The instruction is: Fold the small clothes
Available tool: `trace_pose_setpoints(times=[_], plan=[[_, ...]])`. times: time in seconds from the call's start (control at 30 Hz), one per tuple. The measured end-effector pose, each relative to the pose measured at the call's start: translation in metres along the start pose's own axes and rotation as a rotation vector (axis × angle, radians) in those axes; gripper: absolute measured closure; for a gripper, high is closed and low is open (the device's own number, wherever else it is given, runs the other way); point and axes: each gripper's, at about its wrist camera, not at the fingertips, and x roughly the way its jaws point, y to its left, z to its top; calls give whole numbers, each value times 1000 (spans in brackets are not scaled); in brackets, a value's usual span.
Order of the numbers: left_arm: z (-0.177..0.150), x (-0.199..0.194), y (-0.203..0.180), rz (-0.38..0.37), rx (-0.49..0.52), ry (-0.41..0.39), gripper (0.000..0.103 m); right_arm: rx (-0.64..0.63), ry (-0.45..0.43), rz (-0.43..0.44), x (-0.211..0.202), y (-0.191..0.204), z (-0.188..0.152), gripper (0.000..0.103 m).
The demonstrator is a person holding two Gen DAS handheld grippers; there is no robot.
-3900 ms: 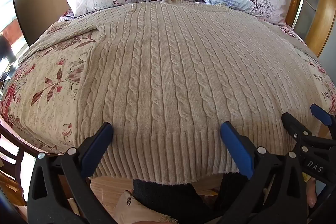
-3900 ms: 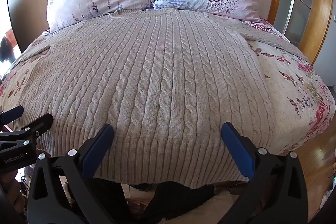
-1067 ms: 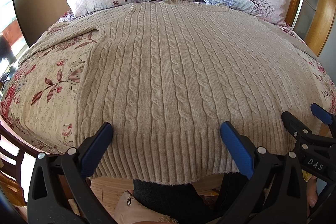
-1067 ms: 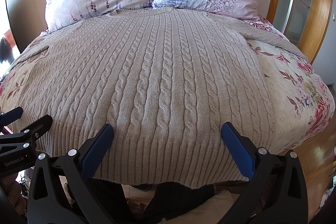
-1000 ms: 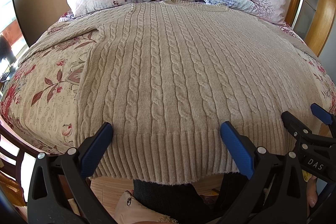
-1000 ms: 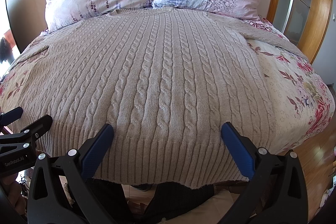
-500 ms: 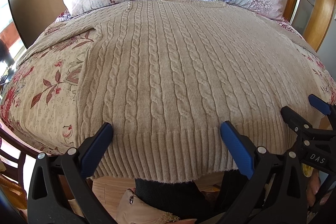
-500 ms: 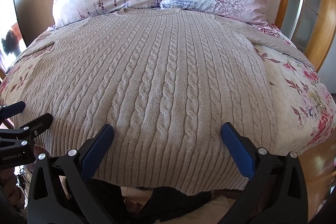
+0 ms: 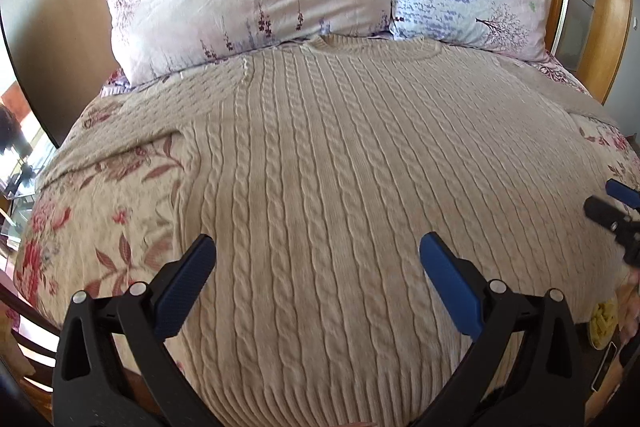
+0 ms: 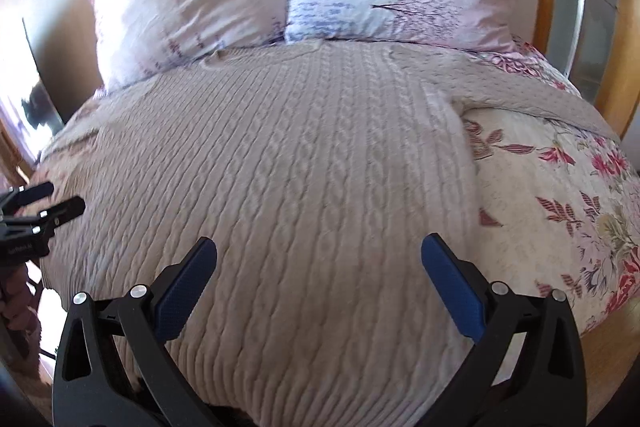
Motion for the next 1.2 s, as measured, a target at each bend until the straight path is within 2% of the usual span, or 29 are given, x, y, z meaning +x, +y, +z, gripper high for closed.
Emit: trace_pose_setpoints(times=[0.2,0.33,0.5,0.6,0.67,0.87,1.03,1.1,1.2], plan=[[41,33,8,-77,-97,64,2,335,-57,0,-1,-96,48,1],[55,42,6,-128,-165,8,2,508,-88,-19,4,-153,75,2],[67,54,-6,-70,-144,-20,2,722,-97,-31,21,-218,86,21],[71,62,-9,-49,-110,-21,2,831,-90,-38,32,-243,87,32],[72,65,-9,-43,-101,-26,2,876,-90,-52,37,-254,86,38],[72,75,-5,-63,-116,-27,2,964,-93,-96,45,-274,79,47],[72,81,-2,-44,-124,-26,2,1015,-133,-107,48,-289,75,59],[72,84,-1,-49,-129,-18,2,1031,-152,-109,49,-295,75,61],[72,89,0,-47,-133,5,2,1047,-175,-109,53,-301,74,73]])
